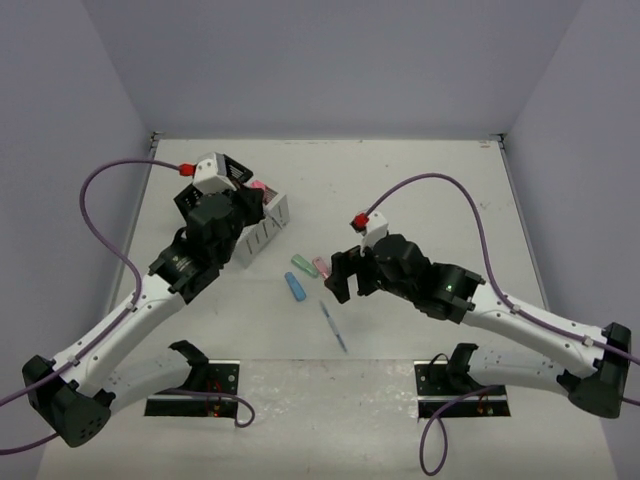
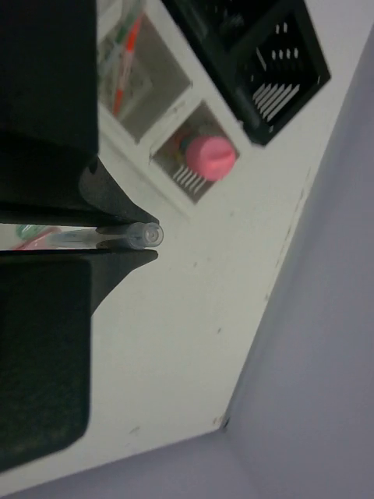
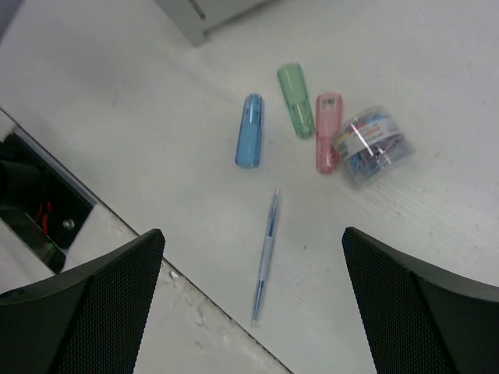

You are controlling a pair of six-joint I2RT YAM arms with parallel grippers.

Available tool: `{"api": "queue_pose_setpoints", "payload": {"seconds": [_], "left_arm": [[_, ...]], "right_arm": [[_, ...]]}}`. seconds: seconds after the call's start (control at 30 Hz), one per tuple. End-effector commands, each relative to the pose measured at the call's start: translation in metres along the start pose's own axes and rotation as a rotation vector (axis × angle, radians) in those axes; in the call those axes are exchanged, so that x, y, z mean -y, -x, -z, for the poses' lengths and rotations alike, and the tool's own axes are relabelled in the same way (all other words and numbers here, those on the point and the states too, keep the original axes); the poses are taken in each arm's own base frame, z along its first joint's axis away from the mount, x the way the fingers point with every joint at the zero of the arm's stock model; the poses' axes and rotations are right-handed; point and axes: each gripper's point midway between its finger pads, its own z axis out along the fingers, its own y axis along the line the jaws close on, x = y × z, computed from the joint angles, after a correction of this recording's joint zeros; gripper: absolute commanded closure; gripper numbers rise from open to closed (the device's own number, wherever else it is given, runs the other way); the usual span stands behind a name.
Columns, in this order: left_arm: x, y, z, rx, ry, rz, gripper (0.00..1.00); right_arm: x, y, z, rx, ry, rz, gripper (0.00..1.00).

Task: Sort the stationery into containers
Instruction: Place the pen in the storage box, then pick up the pen from the center of the board.

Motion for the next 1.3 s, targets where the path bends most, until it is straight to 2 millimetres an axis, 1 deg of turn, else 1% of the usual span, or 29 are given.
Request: {"api": "queue_pose_setpoints", "payload": {"seconds": [0.0,0.07,0.17,0.2,0.23,0.3,0.4,0.43,0.47,0.5,0.53,0.57,0.6,0.63,0.67,0.7,0.73,0.77,0.83,0.87,0.93,0.97,1.0,1.03,1.07,1.1,1.13,1.23,1.27], "left_arm": [[-0.087,0.039,0.003,0.204,0.444,-0.102,1.00],[-0.103,0.044,-0.001,0.245,0.509,-0.091,1.00],[-0.130,0.047,-0.006,0.285,0.603,-0.080,1.00],[-0.134,0.049,-0.007,0.300,0.614,-0.071,1.00],[-0.140,0.046,-0.007,0.301,0.630,-0.074,1.00],[-0.144,0.042,-0.010,0.302,0.633,-0.075,1.00],[-0.151,0.023,-0.020,0.271,0.633,-0.083,1.00],[-0.153,0.018,-0.023,0.260,0.635,-0.088,1.00],[-0.156,0.007,-0.028,0.233,0.633,-0.086,0.99],[-0.155,0.003,-0.031,0.218,0.623,-0.084,0.97],[-0.157,-0.005,-0.033,0.200,0.614,-0.082,0.93],[-0.156,-0.009,-0.035,0.195,0.600,-0.074,0.89],[-0.154,-0.009,-0.038,0.205,0.582,-0.058,0.86],[-0.156,-0.014,-0.037,0.197,0.585,-0.059,0.79],[-0.157,-0.015,-0.037,0.199,0.587,-0.049,0.55],[-0.157,-0.016,-0.037,0.195,0.585,-0.048,0.44],[-0.156,-0.016,-0.036,0.193,0.582,-0.038,0.20],[-0.156,-0.016,-0.036,0.188,0.584,-0.040,0.05],[-0.151,-0.014,-0.031,0.177,0.558,-0.020,0.00],[-0.147,-0.011,-0.029,0.179,0.540,-0.011,0.00],[-0.137,-0.005,-0.021,0.162,0.489,-0.006,0.00],[-0.128,0.000,-0.019,0.159,0.452,0.007,0.00],[-0.117,0.001,-0.015,0.126,0.395,0.008,0.00],[-0.103,0.006,-0.012,0.107,0.332,0.021,0.00],[-0.090,0.008,-0.008,0.090,0.273,0.033,0.00],[-0.079,0.009,-0.004,0.076,0.212,0.046,0.00],[-0.067,0.011,0.002,0.066,0.143,0.059,0.00],[-0.034,0.002,0.015,0.001,-0.058,0.064,0.00],[-0.028,-0.001,0.018,-0.016,-0.091,0.061,0.00]], "right_arm": [[0.002,-0.055,-0.024,-0.176,0.014,0.020,0.01],[0.006,-0.077,-0.034,-0.240,-0.009,0.037,0.01],[0.011,-0.098,-0.042,-0.306,-0.031,0.045,0.04],[0.012,-0.106,-0.046,-0.333,-0.037,0.045,0.05],[0.012,-0.111,-0.047,-0.348,-0.038,0.046,0.07],[0.011,-0.118,-0.051,-0.371,-0.041,0.052,0.09],[0.012,-0.132,-0.059,-0.417,-0.055,0.073,0.13],[0.012,-0.133,-0.061,-0.423,-0.060,0.076,0.16],[0.011,-0.133,-0.063,-0.429,-0.065,0.079,0.23],[0.011,-0.134,-0.065,-0.437,-0.069,0.080,0.28],[0.011,-0.141,-0.067,-0.463,-0.082,0.096,0.34],[0.012,-0.144,-0.069,-0.480,-0.098,0.110,0.40],[0.012,-0.144,-0.069,-0.484,-0.116,0.122,0.44],[0.011,-0.148,-0.068,-0.500,-0.125,0.140,0.46],[0.011,-0.153,-0.071,-0.519,-0.143,0.147,0.47],[0.013,-0.157,-0.072,-0.533,-0.154,0.154,0.48],[0.014,-0.163,-0.073,-0.554,-0.163,0.160,0.50],[0.014,-0.165,-0.073,-0.560,-0.158,0.157,0.51],[0.009,-0.174,-0.078,-0.587,-0.135,0.149,0.59],[0.009,-0.175,-0.079,-0.589,-0.135,0.148,0.60],[0.007,-0.182,-0.085,-0.607,-0.134,0.143,0.67],[0.007,-0.185,-0.087,-0.614,-0.137,0.146,0.71],[0.008,-0.187,-0.091,-0.621,-0.140,0.150,0.77],[0.008,-0.187,-0.092,-0.624,-0.145,0.154,0.89],[0.009,-0.186,-0.093,-0.621,-0.151,0.158,0.97],[0.010,-0.183,-0.094,-0.612,-0.160,0.159,1.00],[0.010,-0.180,-0.094,-0.605,-0.171,0.159,1.00],[0.008,-0.168,-0.091,-0.576,-0.179,0.158,1.00],[0.008,-0.164,-0.089,-0.570,-0.181,0.160,1.00]]}}
